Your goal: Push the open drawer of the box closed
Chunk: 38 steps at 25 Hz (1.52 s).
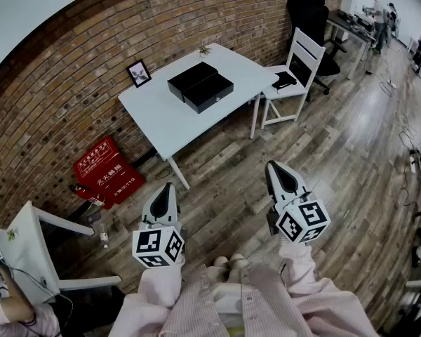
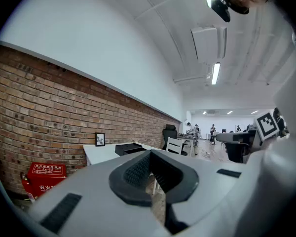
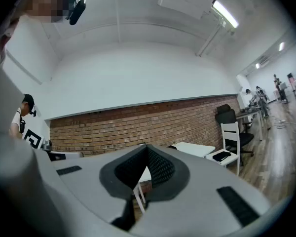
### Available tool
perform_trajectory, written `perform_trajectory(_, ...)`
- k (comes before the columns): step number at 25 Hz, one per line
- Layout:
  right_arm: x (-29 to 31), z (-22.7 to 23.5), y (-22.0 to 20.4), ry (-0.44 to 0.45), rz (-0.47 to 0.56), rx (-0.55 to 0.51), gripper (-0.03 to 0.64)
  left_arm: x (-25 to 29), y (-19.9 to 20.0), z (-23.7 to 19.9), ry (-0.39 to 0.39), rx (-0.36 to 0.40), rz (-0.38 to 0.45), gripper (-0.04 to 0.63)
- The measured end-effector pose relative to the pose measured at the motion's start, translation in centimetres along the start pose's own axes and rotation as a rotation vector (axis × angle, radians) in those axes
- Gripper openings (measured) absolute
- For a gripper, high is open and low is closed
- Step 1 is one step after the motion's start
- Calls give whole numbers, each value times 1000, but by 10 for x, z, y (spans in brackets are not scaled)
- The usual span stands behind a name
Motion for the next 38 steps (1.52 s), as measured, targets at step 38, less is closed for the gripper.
perform_trajectory(38, 18, 80, -26, -29, -50, 40, 126, 40, -27, 32, 63, -29, -56, -5)
Point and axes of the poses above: the fingertips, and each gripper's own axes: x forward along the fingers, z to its right, y out of its top, the point moved 1 cm from there along -x, backward along the fingers, and after that the axes turned 13 degrees about y, right-handed, at the moved point
